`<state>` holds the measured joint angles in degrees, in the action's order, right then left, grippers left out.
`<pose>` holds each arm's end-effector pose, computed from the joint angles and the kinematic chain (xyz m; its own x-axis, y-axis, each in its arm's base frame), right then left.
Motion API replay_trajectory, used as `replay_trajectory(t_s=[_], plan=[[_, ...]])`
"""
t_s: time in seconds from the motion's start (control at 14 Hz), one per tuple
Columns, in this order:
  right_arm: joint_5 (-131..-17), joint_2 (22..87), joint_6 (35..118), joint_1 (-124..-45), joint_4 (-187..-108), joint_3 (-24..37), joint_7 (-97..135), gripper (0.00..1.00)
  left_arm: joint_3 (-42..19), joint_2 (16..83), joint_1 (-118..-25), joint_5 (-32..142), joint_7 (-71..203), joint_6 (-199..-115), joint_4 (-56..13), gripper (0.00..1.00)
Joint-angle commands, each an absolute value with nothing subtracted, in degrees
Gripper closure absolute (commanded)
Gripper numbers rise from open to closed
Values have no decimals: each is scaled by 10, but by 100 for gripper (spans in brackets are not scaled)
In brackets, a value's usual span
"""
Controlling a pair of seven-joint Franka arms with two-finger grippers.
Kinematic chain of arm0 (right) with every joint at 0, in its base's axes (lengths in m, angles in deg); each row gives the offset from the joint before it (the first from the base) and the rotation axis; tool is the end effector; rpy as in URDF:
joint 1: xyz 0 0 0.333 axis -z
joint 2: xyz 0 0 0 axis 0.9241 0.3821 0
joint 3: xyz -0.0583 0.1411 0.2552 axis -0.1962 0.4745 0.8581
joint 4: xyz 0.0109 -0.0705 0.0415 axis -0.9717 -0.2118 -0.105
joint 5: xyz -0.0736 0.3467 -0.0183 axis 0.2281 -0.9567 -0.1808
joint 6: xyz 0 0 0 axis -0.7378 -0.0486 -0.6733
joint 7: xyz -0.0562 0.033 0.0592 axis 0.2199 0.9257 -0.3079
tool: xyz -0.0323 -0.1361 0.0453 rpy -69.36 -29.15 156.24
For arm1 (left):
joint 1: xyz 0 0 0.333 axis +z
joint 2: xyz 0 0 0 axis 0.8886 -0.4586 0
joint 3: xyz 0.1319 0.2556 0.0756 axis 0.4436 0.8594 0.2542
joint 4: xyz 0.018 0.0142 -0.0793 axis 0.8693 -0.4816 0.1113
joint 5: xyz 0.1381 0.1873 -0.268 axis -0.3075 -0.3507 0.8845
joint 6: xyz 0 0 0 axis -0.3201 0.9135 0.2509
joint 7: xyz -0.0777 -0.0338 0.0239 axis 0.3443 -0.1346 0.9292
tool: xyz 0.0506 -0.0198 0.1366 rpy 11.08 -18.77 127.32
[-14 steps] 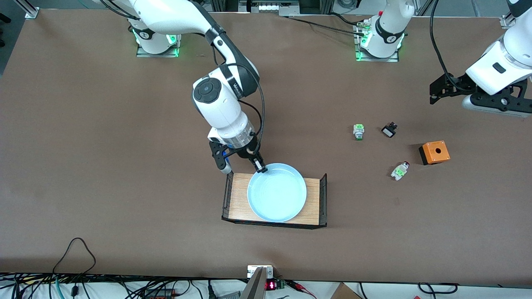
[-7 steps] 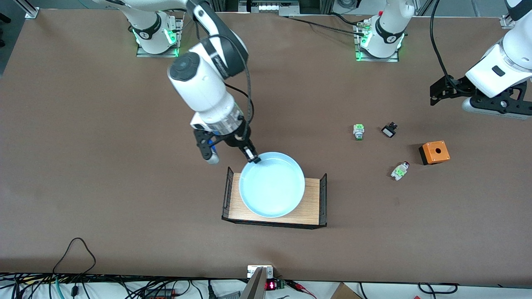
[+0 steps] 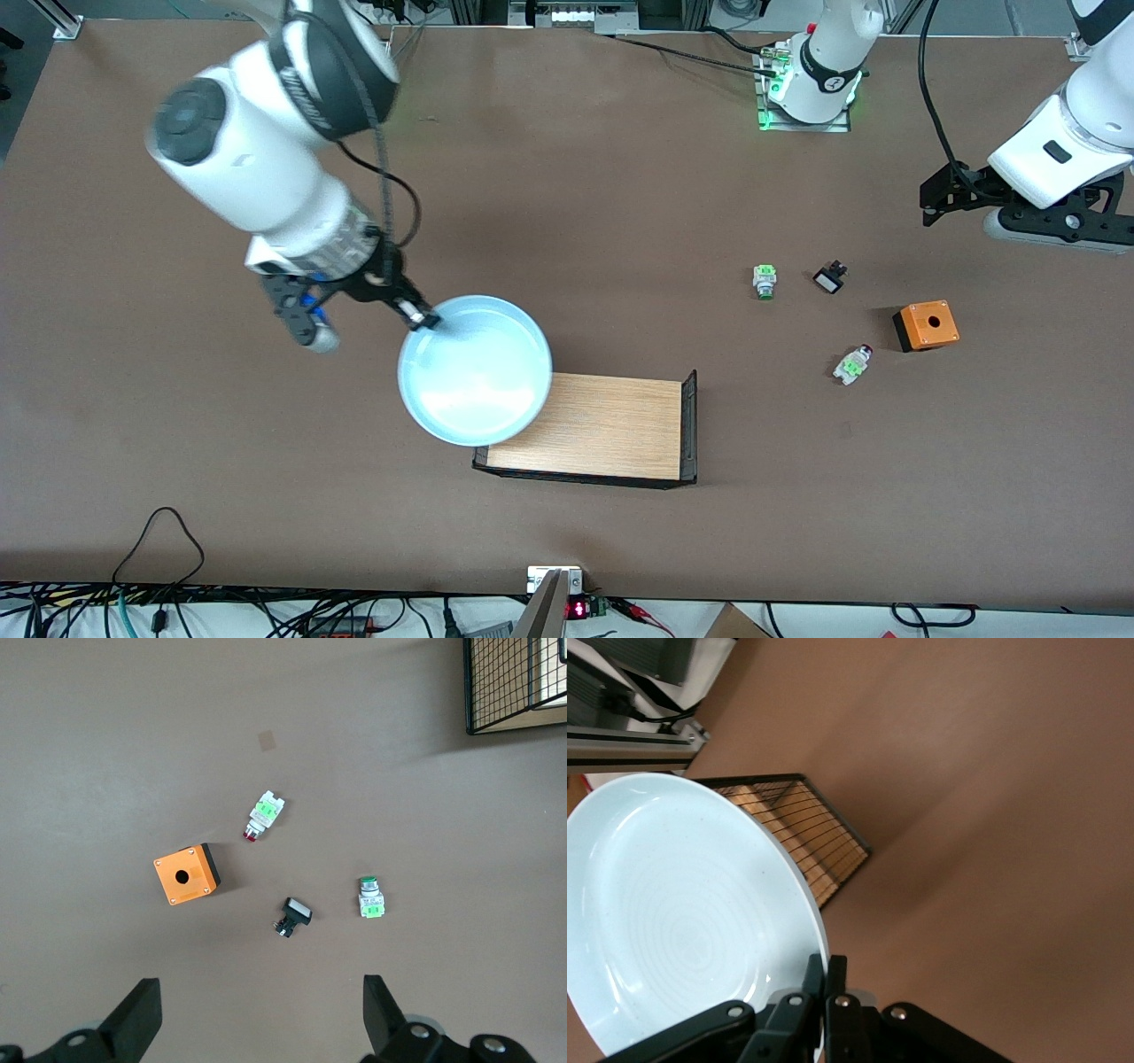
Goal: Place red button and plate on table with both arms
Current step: 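Lift the plate out of the basket with the right gripper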
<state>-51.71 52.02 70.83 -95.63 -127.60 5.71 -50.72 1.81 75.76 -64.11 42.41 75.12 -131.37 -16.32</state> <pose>0.5891 0.2789 0.4788 0.7006 -0.7033 -0.1205 -0.7078 -0.6635 -0.2426 0.5095 -0.0455 0.5419 0.9862 -0.1589 -0.0457 -0.1617 -0.9846 -0.0670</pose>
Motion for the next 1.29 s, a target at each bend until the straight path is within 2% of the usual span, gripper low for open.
replay_trajectory(t_s=[0.0,0.22,0.43,0.65,0.93,1.22], plan=[[-528,492,639,-907,-1295,62,-407,100,12,757,-641,412,750,-1305,-154,0],[-528,489,572,-850,-1299,62,-347,100,12,757,-641,414,749,-1305,-154,0],[-527,474,561,-811,-1348,61,-237,100,13,755,-641,412,749,-1310,-153,0],[-518,450,562,-765,-1420,61,-129,100,13,756,-640,412,750,-1315,-153,0],[-478,456,576,-731,-1451,61,-23,100,13,756,-640,412,750,-1313,-153,0],[-433,456,636,-697,-1511,62,82,100,13,755,-641,412,750,-1317,-153,0]])
